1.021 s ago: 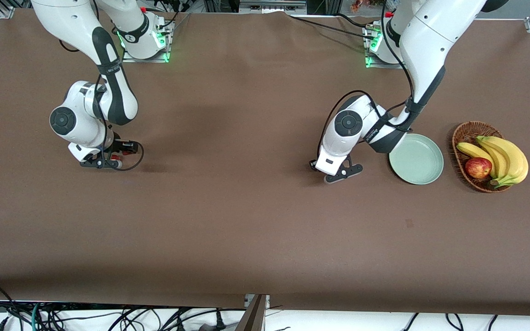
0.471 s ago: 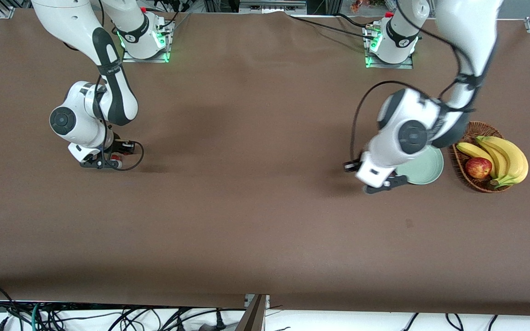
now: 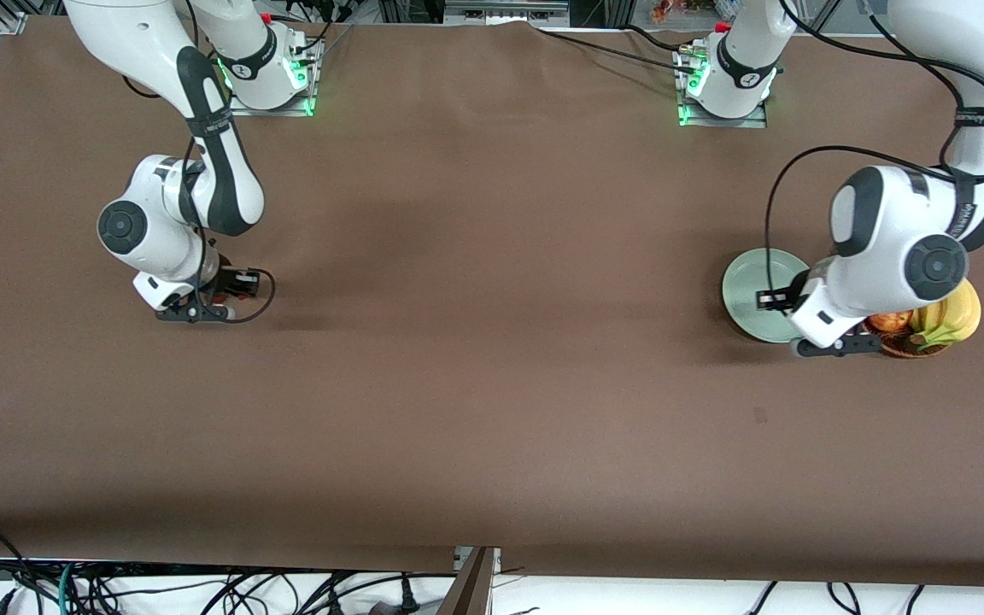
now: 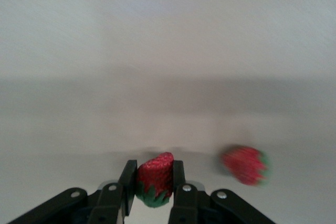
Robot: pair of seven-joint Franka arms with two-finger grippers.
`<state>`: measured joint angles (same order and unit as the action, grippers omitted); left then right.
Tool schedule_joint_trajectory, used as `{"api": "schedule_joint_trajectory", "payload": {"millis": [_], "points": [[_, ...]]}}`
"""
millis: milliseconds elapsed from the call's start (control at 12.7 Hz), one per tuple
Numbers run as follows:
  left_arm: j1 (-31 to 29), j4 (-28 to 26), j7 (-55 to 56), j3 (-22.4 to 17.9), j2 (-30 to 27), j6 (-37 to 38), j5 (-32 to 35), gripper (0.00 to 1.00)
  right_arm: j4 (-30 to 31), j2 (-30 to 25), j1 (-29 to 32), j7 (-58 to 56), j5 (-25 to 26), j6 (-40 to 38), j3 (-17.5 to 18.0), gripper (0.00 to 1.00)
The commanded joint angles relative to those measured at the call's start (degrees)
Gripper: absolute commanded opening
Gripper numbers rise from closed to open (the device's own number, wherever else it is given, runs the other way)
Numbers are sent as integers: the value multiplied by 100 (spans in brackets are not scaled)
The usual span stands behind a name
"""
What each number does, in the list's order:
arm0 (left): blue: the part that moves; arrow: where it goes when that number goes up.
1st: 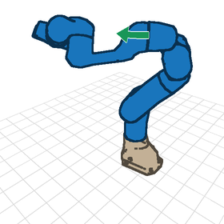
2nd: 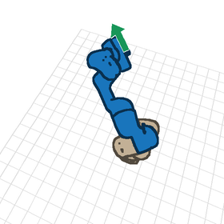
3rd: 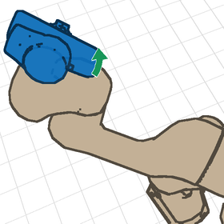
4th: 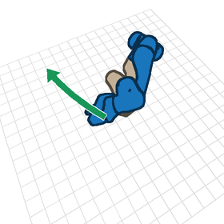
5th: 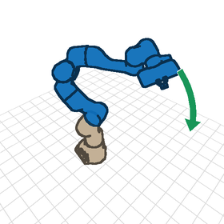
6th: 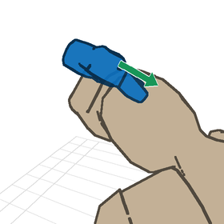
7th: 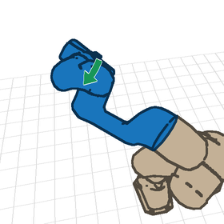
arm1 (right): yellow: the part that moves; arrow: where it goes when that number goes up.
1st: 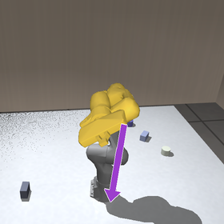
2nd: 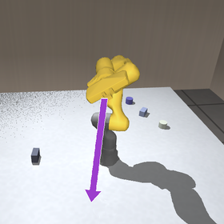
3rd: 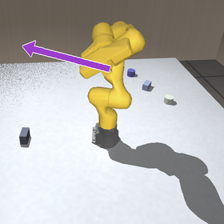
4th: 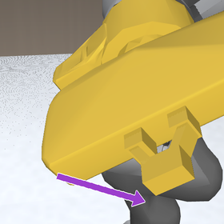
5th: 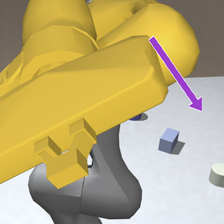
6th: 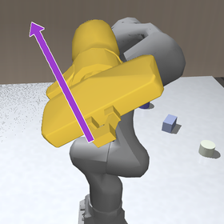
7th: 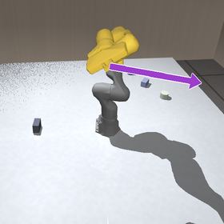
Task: Collect all strawberries into plate
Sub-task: 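Carry the strawberry with the left gripper over the green plate, then drop the strawberry onto the plate while the right gripper carries another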
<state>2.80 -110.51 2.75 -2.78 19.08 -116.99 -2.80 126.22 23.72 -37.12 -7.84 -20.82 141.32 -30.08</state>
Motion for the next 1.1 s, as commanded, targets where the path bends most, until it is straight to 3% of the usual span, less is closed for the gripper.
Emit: {"api": "schedule_joint_trajectory", "payload": {"millis": [0,314,550,629,707,786,864,1021], "points": [[27,-671,-1132,-528,-132,-699,-369,22,-718,-26,-173,904,-107,-481,449,13],[10,-1298,-2181,-1022,86,-1738,-677,23,-1975,333,-235,2660,-116,-798,1406,15],[10,-1307,-2375,-1120,342,-1985,-695,26,-3248,1228,-243,4329,-124,-773,2302,17],[10,-1307,-2384,-1120,351,-1994,-695,32,-3731,1597,-296,5127,-90,-737,2610,18],[10,-1307,-2393,-1120,360,-1994,-695,45,-4241,1922,-409,5718,-72,-737,2700,18],[10,-1324,-2402,-1120,360,-1986,-695,69,-4637,2161,-610,6133,-89,-720,2701,18],[18,-1316,-2454,-1120,351,-1968,-695,100,-4850,2320,-752,6485,-98,-598,2701,22],[27,-1254,-2499,-1120,203,-1750,-695,100,-4940,2601,-1190,7179,-98,225,2701,29]]}}
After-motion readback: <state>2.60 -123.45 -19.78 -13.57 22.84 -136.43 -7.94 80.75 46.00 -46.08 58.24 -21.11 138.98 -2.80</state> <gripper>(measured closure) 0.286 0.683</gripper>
